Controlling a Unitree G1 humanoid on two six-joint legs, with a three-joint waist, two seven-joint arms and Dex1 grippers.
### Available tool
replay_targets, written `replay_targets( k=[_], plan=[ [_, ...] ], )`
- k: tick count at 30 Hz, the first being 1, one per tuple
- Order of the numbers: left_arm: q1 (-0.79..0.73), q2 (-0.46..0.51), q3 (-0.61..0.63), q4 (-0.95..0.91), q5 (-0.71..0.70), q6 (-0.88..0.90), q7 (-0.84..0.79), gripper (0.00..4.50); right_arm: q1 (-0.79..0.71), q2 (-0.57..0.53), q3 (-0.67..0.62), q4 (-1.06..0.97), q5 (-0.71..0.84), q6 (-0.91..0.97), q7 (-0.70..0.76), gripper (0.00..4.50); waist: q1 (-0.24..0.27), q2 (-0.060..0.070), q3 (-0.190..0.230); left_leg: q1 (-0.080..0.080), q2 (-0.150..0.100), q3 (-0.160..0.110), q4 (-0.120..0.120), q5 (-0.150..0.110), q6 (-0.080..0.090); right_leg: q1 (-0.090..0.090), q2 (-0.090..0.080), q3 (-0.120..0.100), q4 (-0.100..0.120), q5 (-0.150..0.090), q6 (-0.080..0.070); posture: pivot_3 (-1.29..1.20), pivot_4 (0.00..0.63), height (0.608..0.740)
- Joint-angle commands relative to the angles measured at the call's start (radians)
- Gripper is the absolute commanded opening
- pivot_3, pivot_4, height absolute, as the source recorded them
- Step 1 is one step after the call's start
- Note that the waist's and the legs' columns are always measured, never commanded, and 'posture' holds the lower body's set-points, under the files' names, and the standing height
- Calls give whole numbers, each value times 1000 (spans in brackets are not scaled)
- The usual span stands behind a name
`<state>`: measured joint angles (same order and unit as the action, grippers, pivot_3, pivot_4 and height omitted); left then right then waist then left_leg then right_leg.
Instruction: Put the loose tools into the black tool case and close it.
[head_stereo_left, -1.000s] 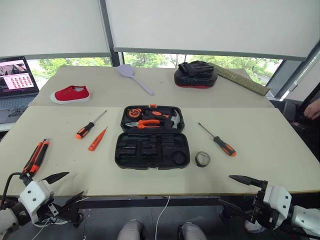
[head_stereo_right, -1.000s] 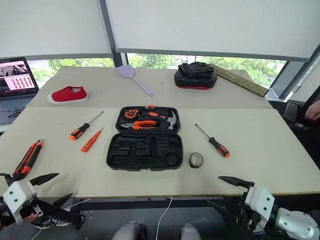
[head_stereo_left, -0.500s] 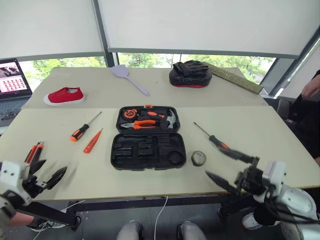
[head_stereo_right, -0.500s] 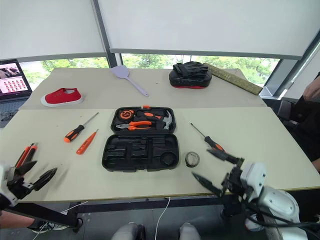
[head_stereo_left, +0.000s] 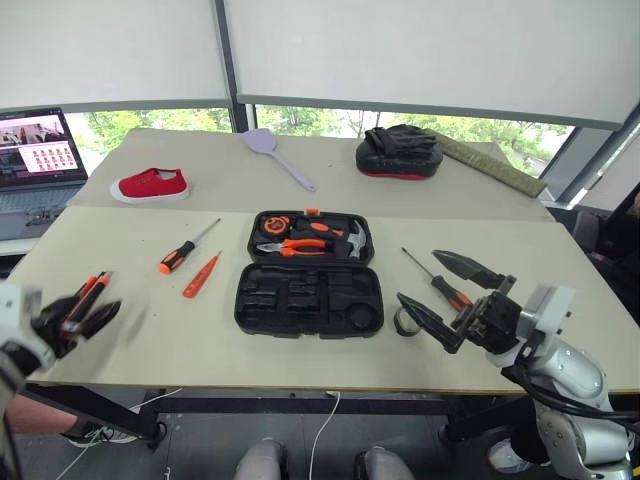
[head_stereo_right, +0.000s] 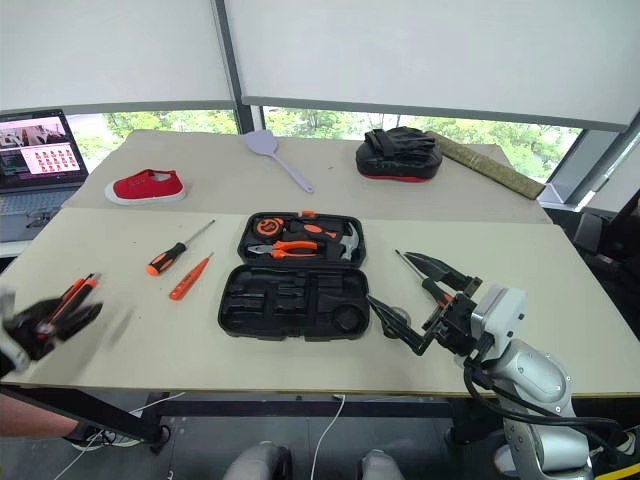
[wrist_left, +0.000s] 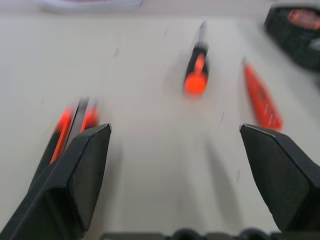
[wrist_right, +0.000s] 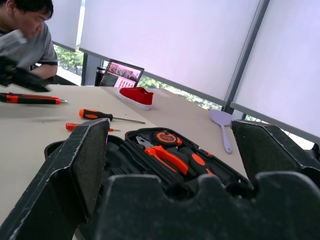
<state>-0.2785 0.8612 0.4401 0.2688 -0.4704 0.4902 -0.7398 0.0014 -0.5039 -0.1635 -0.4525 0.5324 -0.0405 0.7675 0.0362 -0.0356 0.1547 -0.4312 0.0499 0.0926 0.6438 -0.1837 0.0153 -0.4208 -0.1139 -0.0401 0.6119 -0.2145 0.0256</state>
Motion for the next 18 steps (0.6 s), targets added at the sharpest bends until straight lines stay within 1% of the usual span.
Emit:
replay_targets(
  k=[1,2,3,4,8,10,13,14,16,17,18],
  plan=[
    [-159,3,-138,52,107,75,86,4397,-24,-3,-4,-2,-3,-1,-3,4500,-2,0,0,0,0,1,1,0,0,0,1,0,1,2,4,0,150,740],
    [-214,-4,-175,89,137,87,104,4397,-28,-3,-1,0,-3,-1,-1,4500,-5,0,0,-1,0,2,1,1,1,0,2,0,1,3,5,0,150,740],
    [-273,-16,-207,143,167,76,116,4397,-32,-5,0,-1,-2,0,1,4500,-12,0,0,-1,0,3,1,1,2,-1,2,1,1,5,2,0,150,740],
    [-324,-25,-235,196,191,70,122,4397,-36,-7,2,-2,1,2,4,4500,-13,-1,0,-2,0,6,1,5,8,-1,3,1,1,5,0,0,150,740],
    [-489,-71,-341,429,293,4,113,4397,-37,-21,-5,-9,14,4,24,4500,-25,-1,0,-4,0,5,1,5,8,-2,7,1,2,5,0,0,150,740],
    [-537,-83,-368,515,332,-26,124,4397,-32,-25,-10,-9,16,3,30,4500,-30,-1,0,-4,0,5,1,5,8,-2,7,1,2,5,0,0,150,740],
    [-578,-98,-392,606,373,-30,144,3655,4,-35,-28,-26,19,-1,38,4500,-31,-2,0,-4,0,5,1,5,8,-2,6,1,2,5,0,0,150,740],
    [-585,-101,-400,626,384,-31,142,3328,13,-36,-34,-30,19,-2,38,4500,-30,-2,0,-4,0,5,1,5,8,-2,6,1,2,5,0,0,150,740],
    [-585,-100,-403,656,399,-44,143,2517,34,-36,-44,-40,19,-5,36,4500,-28,-2,1,-4,0,5,1,5,8,-2,6,1,2,5,0,0,150,740],
    [-583,-98,-398,667,399,-43,145,2234,45,-36,-48,-45,18,-8,34,4500,-27,-2,1,-4,0,5,1,5,8,-2,6,1,2,5,0,0,150,740],
    [-579,-96,-391,677,395,-44,140,1793,56,-34,-53,-48,18,-10,33,4500,-27,-2,1,-4,0,5,2,5,8,-2,6,1,2,4,0,0,150,740]
  ],
)
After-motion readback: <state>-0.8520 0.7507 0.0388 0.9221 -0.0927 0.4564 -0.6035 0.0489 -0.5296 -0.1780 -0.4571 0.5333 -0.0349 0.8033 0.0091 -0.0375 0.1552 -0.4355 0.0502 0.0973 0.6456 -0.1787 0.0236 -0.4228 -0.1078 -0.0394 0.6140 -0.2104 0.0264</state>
